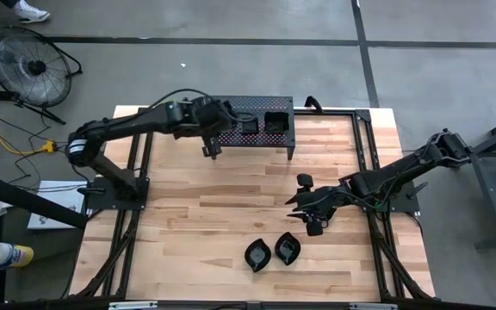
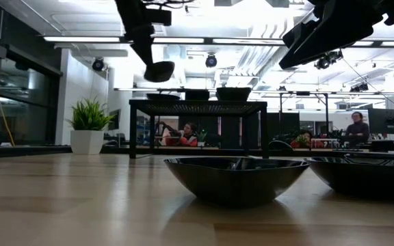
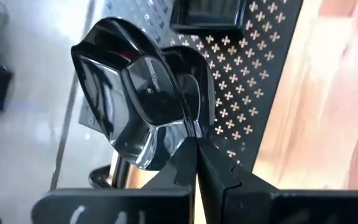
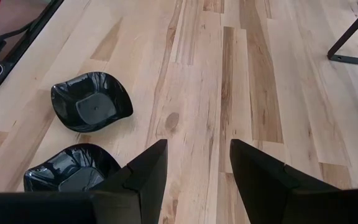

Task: Pick & Place Mini shaped plates
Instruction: Stack the leaf-shaped plate on top of the leaf-shaped plate on the shelf

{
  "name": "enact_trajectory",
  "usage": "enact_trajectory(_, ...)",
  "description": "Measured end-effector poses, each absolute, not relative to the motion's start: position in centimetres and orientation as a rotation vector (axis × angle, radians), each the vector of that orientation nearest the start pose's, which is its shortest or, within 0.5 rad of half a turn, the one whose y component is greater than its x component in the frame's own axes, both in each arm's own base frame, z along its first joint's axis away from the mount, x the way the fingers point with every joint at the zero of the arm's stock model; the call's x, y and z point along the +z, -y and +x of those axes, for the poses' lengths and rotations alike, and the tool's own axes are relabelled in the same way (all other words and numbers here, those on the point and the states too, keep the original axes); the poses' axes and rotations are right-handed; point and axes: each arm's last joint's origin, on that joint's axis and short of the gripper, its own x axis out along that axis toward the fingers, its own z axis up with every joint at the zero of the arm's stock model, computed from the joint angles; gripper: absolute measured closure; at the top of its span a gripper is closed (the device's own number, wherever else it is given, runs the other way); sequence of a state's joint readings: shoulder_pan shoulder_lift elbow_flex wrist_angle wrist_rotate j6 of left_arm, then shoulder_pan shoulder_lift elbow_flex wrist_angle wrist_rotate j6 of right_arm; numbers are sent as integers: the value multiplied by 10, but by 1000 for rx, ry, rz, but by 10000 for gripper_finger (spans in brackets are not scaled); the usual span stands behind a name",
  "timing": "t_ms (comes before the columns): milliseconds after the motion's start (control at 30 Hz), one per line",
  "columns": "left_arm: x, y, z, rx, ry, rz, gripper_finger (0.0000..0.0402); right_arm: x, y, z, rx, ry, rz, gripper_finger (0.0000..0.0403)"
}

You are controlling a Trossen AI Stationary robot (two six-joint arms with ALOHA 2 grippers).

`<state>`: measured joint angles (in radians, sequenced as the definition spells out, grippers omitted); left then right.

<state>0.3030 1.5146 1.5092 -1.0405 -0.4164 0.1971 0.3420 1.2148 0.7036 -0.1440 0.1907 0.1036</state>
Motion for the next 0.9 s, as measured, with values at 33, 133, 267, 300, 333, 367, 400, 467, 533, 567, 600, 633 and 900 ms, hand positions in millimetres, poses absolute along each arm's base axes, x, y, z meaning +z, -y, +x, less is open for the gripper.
enact_trajectory(33,343,-101,284,538,-1148,225,401,225,-78,235,113,-639,-73,233)
enact_trajectory(133,337,-106,295,537,-1204,213,401,225,-78,235,113,-638,-72,233)
enact_trajectory(267,326,-111,309,540,-1259,223,401,225,-78,235,113,-639,-73,233)
enact_trajectory(300,322,-112,312,544,-1281,230,401,225,-78,235,113,-639,-73,233)
enact_trajectory(333,320,-113,314,551,-1294,239,401,225,-78,235,113,-638,-72,233)
enact_trajectory(367,318,-114,317,552,-1295,247,401,225,-78,235,113,-639,-73,233)
enact_trajectory(400,317,-115,319,546,-1297,255,401,225,-78,235,113,-639,-73,233)
enact_trajectory(467,315,-115,321,527,-1318,276,401,225,-78,235,113,-639,-72,233)
enact_trajectory(533,314,-116,322,506,-1330,305,401,225,-78,235,113,-639,-72,233)
enact_trajectory(567,314,-116,321,494,-1343,321,401,225,-78,235,113,-638,-73,233)
enact_trajectory(600,314,-115,321,483,-1350,335,401,225,-78,235,113,-639,-73,233)
enact_trajectory(633,314,-115,321,469,-1357,353,401,225,-78,235,113,-639,-73,233)
enact_trajectory(900,315,-117,317,379,-1473,595,401,225,-78,235,113,-639,-73,233)
